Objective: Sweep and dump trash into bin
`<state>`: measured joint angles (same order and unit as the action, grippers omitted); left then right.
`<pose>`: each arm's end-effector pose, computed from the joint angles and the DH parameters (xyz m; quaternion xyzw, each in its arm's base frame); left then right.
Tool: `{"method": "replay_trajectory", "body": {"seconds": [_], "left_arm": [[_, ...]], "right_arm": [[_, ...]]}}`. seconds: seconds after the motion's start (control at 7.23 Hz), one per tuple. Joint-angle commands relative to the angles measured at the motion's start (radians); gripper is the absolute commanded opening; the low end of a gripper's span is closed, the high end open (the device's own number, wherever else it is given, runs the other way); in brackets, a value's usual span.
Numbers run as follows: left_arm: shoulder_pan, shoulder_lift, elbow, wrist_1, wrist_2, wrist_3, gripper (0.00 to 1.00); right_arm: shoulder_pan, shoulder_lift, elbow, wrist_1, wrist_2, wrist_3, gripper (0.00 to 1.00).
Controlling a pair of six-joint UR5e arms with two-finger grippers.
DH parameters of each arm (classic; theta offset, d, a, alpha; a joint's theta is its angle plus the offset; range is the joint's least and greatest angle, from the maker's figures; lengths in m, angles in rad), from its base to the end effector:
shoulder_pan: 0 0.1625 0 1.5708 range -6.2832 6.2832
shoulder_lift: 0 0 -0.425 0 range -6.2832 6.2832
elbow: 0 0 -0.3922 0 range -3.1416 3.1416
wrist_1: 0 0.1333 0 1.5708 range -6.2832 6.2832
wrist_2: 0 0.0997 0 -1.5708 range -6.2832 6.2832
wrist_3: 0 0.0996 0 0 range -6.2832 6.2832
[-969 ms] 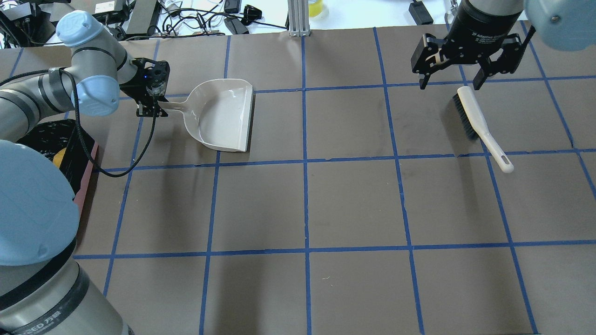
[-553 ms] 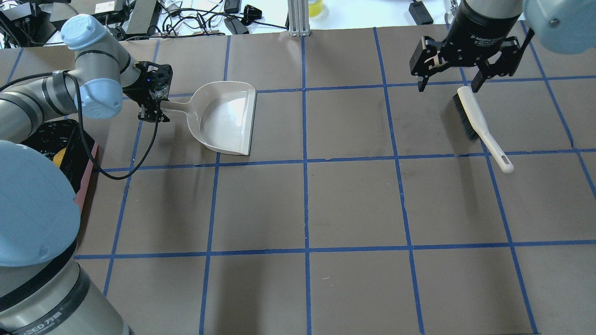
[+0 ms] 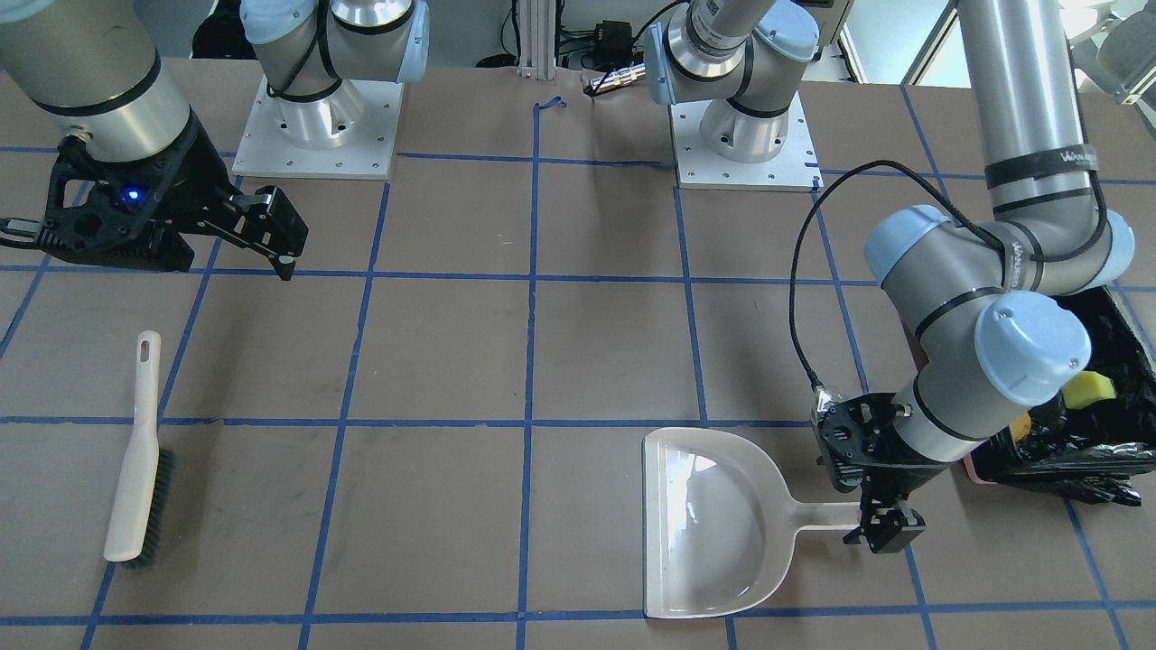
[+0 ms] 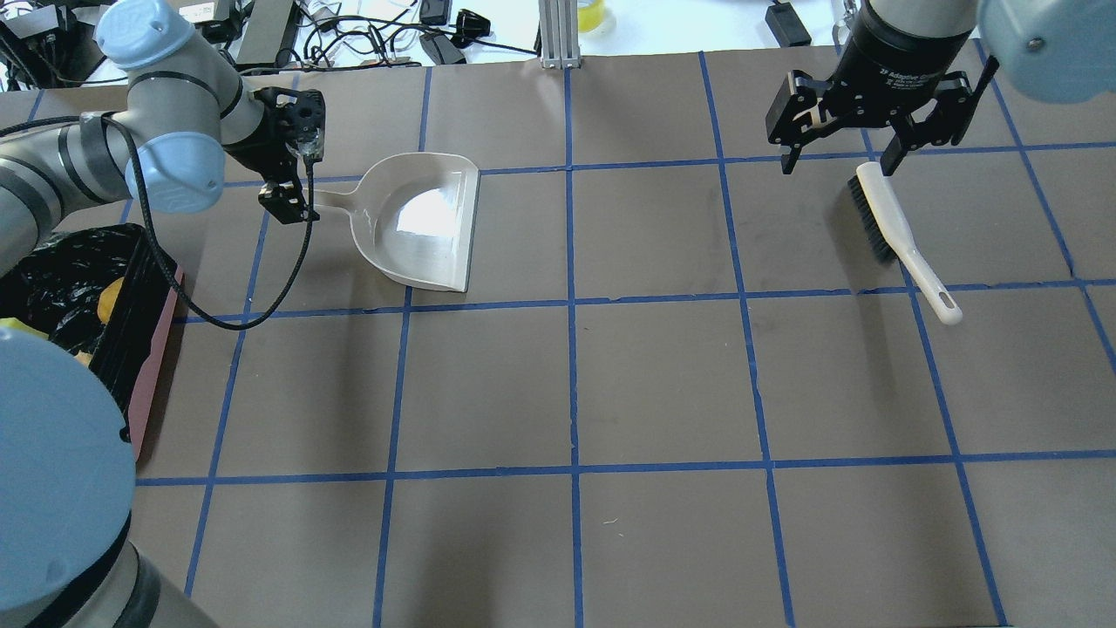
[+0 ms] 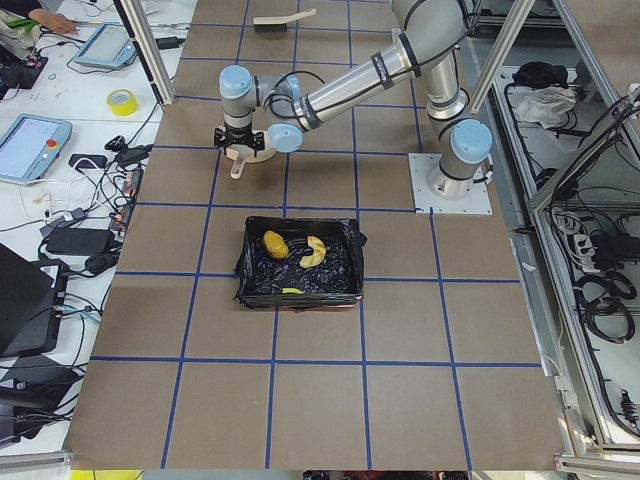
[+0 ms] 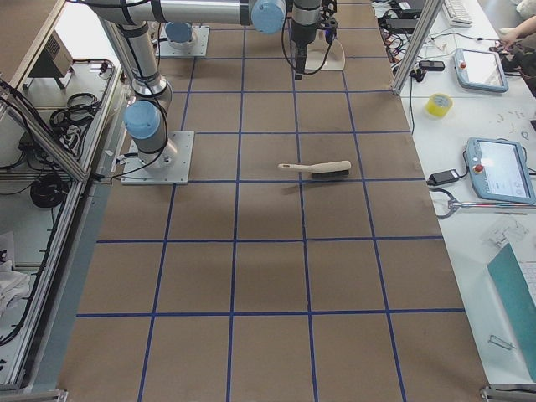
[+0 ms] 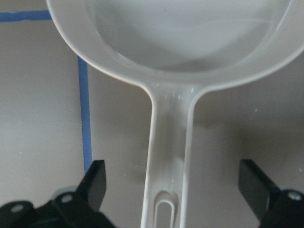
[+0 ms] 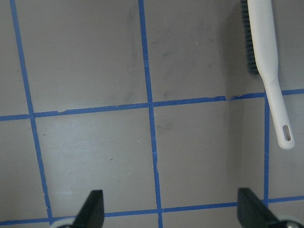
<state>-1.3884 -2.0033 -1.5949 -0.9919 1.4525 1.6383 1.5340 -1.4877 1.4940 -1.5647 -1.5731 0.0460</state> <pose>-0.0263 -0.6569 0.2894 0.6656 0.7414 -0.0840 0.0120 0.1136 -0.5305 0.4827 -0.0414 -0.9991 -0.0062 0.0012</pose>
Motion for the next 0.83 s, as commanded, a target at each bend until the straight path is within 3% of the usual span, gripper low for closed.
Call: {"method": "replay_trajectory", "body": {"seconds": [0.0, 0.28, 0.69], "left_arm": [[-0.038, 0.174, -0.045, -0.211, 0.005, -0.194, 0.98], [-0.038, 0.356, -0.095, -0.411, 0.006, -0.410, 0.98], [-0.041, 0.536, -0.132, -0.562, 0.014, -0.752, 0.98]], "right_arm": [[0.000, 0.001, 0.000, 0.000, -0.001, 0.001, 1.00], [0.000, 0.000, 0.000, 0.000, -0.001, 0.000, 1.00], [0.000, 0.000, 0.000, 0.000, 0.001, 0.000, 1.00]]}}
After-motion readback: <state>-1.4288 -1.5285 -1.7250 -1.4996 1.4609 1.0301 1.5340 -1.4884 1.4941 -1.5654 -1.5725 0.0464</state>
